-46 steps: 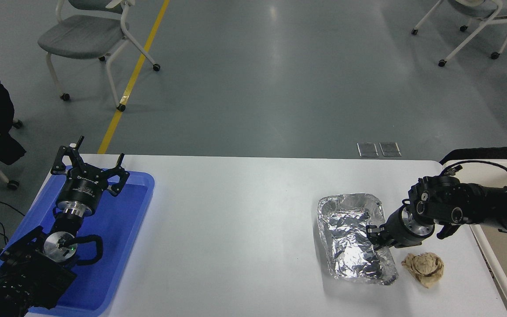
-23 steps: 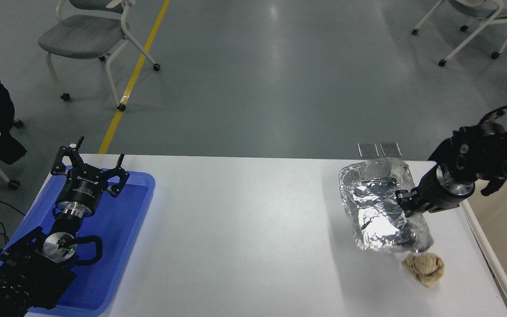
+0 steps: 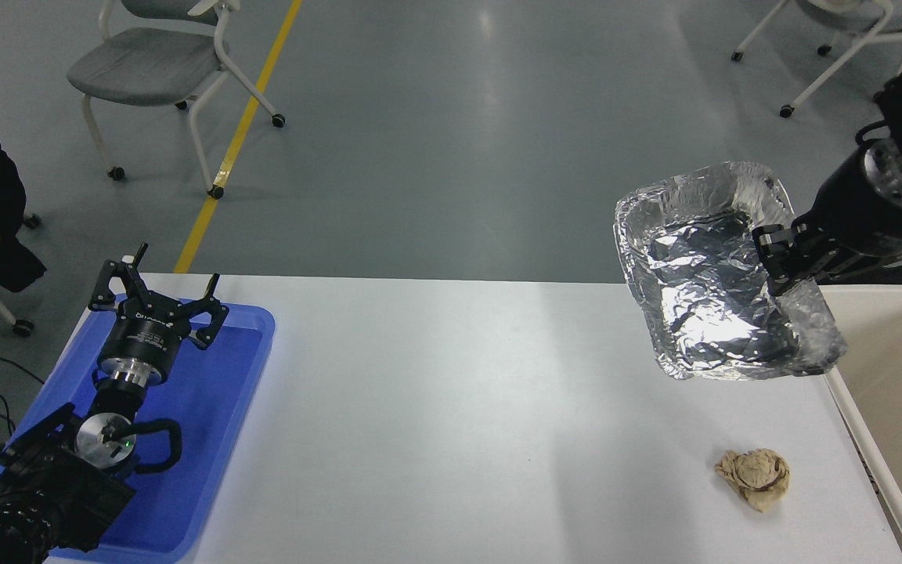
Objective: Pick up foil plate and place in dustbin
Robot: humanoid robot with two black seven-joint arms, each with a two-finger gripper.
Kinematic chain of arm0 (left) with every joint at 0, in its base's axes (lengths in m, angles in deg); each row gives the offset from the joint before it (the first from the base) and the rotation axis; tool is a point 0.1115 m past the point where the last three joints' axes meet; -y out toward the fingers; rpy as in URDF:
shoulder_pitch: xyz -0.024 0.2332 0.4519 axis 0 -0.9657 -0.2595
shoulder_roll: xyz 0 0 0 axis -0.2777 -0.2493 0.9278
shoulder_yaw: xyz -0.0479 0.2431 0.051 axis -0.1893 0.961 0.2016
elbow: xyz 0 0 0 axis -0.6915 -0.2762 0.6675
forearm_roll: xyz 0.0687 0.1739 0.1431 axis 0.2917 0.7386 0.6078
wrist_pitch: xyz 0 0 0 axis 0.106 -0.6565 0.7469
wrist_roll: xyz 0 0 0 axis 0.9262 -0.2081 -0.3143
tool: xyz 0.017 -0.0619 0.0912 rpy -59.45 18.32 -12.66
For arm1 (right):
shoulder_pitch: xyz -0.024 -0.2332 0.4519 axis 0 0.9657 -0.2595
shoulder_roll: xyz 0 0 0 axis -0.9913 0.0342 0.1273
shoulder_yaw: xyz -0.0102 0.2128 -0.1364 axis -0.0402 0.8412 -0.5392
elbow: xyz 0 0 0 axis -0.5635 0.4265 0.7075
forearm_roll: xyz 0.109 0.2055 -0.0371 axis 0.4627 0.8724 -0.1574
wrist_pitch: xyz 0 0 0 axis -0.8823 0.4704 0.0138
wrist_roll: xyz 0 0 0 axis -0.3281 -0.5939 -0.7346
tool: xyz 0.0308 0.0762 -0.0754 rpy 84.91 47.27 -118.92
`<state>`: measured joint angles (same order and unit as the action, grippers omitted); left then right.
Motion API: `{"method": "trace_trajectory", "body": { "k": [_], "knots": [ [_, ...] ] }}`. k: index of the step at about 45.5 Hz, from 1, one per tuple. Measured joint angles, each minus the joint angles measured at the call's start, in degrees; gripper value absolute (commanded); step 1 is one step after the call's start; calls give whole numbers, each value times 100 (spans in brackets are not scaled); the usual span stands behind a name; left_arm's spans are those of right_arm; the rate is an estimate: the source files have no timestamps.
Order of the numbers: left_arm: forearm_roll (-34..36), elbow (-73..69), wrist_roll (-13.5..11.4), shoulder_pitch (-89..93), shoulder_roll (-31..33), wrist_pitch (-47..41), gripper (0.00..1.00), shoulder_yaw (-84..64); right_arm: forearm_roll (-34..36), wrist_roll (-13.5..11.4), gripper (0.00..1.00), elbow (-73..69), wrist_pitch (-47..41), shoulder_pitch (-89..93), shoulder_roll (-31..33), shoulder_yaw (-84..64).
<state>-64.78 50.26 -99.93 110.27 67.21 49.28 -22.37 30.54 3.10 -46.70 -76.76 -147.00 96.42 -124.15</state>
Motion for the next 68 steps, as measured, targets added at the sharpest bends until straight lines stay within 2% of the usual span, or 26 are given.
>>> {"method": "trace_trajectory", "body": {
  "k": [10, 17, 23, 33, 41, 46, 57, 68],
  "knots": [
    [0, -4, 0, 2, 0, 0, 100, 0, 66, -1, 0, -124, -122, -481, -90, -365],
    [0, -7, 0, 8, -1, 0, 100, 5, -282, 1, 0, -65, -158, -598, 139, -690],
    [-1, -7, 0, 9, -1, 0, 100, 7, -985, 13, 0, 217, -173, -564, 727, -847],
    [0, -7, 0, 7, 1, 0, 100, 8, -2495, 35, 0, 1213, -184, -46, 2066, -658],
    [0, -7, 0, 7, 0, 0, 100, 9, -3410, 44, 0, 2252, -99, 1185, 3040, 276],
    [0, -7, 0, 6, 0, 0, 100, 9, -3752, 44, 0, 2869, 208, 2333, 3456, 1143],
    [-1, -9, 0, 5, -1, 0, 100, 8, -4037, 81, 0, 3976, 1351, 5046, 3575, 2919],
    [0, -9, 0, 4, 0, 0, 100, 9, -3840, 117, 0, 5424, 2397, 7464, 2769, 4228]
  ]
}}
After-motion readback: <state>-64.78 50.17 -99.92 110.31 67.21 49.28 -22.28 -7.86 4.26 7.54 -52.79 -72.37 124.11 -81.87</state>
